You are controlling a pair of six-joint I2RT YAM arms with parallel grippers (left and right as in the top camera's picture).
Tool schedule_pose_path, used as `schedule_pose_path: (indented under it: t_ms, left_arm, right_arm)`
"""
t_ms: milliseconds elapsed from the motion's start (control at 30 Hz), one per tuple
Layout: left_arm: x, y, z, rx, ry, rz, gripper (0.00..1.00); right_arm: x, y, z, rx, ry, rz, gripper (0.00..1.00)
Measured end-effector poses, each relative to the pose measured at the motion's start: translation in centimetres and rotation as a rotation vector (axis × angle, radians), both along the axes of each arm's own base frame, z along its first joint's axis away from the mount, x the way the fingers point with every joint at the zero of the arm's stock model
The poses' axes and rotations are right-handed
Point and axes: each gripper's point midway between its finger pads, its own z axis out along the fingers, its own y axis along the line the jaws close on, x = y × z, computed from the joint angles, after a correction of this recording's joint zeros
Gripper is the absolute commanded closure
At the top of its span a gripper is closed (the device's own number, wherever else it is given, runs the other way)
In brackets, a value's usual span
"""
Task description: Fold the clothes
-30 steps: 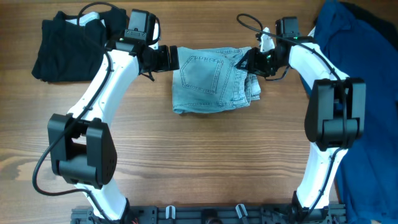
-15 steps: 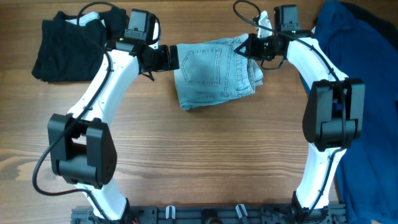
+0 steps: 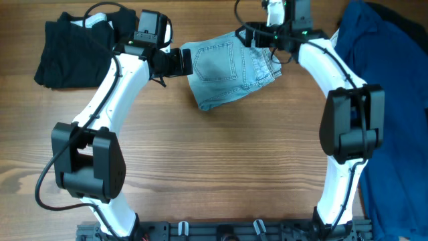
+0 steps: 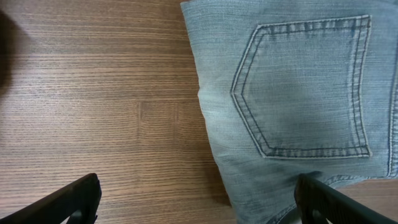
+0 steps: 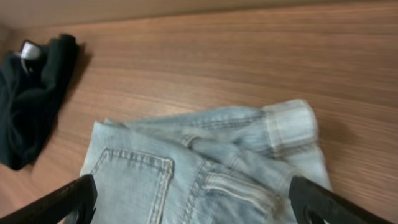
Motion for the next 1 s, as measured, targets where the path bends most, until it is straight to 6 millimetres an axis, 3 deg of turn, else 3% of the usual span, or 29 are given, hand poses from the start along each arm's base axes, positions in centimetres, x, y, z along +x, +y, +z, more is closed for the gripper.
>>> schedule_pose_path:
  t_ms: [133, 200, 267, 333, 433, 533, 633, 733, 867, 1000]
  left_arm:
    - [0.0, -0.2, 0.0, 0.000, 0.000, -0.004, 0.00]
    - [-0.1, -0.8, 0.0, 0.002, -0.004, -0.021, 0.00]
    - [0.1, -2.2, 0.2, 0.001, -0.033, -0.062, 0.00]
    - [0.9, -4.4, 0.2, -0.008, -0.078, -0.110, 0.00]
    - [1.0, -7.6, -2.1, -0.017, -0.079, -0.215, 0.00]
    - [-1.1, -10.2, -6.1, 0.004, 0.006, -0.377, 0.00]
    - [-3.3, -11.3, -7.9, 0.046, 0.068, -0.504, 0.00]
    - [-5.1, -12.0, -8.5, 0.097, 0.090, -0.632, 0.00]
    - [-5.0, -10.7, -9.1, 0.215, 0.078, -0.671, 0.00]
    - [-6.8, -6.6, -11.4, 0.371, 0.177, -0.685, 0.00]
  right_arm:
    - [-0.1, -4.2, 4.6, -0.034, 0.009, -0.084, 0.00]
    - [-0.8, -7.1, 8.3, -0.042, -0.016, -0.141, 0.00]
    - [-1.8, -9.3, 11.0, -0.053, -0.035, -0.178, 0.00]
    - [-2.8, -10.3, 12.2, -0.067, -0.027, -0.196, 0.00]
    - [-3.9, -10.1, 11.1, -0.095, 0.030, -0.184, 0.00]
    - [-4.2, -10.1, 10.5, -0.110, 0.051, -0.181, 0.00]
    - [-4.4, -10.3, 10.3, -0.121, 0.064, -0.189, 0.00]
    - [-4.4, -10.3, 10.2, -0.122, 0.066, -0.189, 0.00]
    - [-4.6, -10.3, 10.1, -0.125, 0.074, -0.191, 0.00]
    - [-4.6, -10.3, 10.0, -0.125, 0.080, -0.191, 0.00]
